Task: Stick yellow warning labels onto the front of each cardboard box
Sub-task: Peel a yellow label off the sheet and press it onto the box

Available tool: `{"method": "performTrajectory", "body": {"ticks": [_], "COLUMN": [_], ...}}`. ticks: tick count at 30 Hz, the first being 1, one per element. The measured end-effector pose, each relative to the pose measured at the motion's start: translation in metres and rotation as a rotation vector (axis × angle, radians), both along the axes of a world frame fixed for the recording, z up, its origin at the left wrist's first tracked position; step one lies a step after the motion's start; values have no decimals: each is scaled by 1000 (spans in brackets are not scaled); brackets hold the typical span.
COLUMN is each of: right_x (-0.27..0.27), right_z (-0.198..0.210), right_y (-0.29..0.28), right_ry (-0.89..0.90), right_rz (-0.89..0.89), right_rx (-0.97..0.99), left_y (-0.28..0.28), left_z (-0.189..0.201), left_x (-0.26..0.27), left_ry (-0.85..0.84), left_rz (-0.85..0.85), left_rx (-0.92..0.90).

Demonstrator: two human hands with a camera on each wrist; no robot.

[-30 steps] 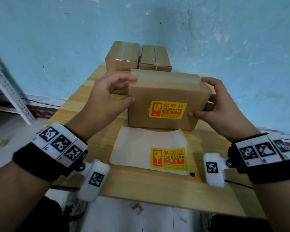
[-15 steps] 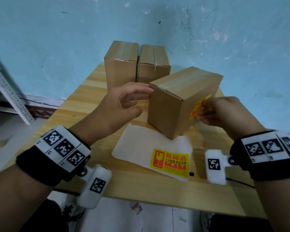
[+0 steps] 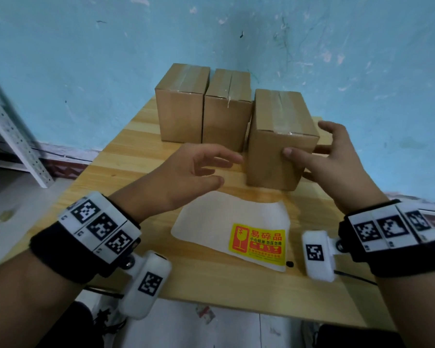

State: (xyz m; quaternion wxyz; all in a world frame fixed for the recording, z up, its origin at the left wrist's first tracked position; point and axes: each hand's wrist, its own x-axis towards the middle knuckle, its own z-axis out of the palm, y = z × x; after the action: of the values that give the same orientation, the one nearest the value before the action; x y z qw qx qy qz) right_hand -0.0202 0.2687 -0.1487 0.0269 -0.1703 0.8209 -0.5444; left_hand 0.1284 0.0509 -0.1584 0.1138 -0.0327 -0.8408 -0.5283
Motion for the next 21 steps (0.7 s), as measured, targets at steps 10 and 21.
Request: {"method": "performTrajectory", "body": {"ticks": [10,21], "right_x": [-17,-48], "right_z": [-8,11], "right_y": [-3,-21], "right_ry": [-61,-143], "right_rz": [-166,153], "right_rx": [-18,-16], "left_y": [-6,-14], "left_z": [-3,2], "left_x": [-5,-9], "left_ry": [6,41], "left_rz": [52,106], "left_rx": [-16,60]}}
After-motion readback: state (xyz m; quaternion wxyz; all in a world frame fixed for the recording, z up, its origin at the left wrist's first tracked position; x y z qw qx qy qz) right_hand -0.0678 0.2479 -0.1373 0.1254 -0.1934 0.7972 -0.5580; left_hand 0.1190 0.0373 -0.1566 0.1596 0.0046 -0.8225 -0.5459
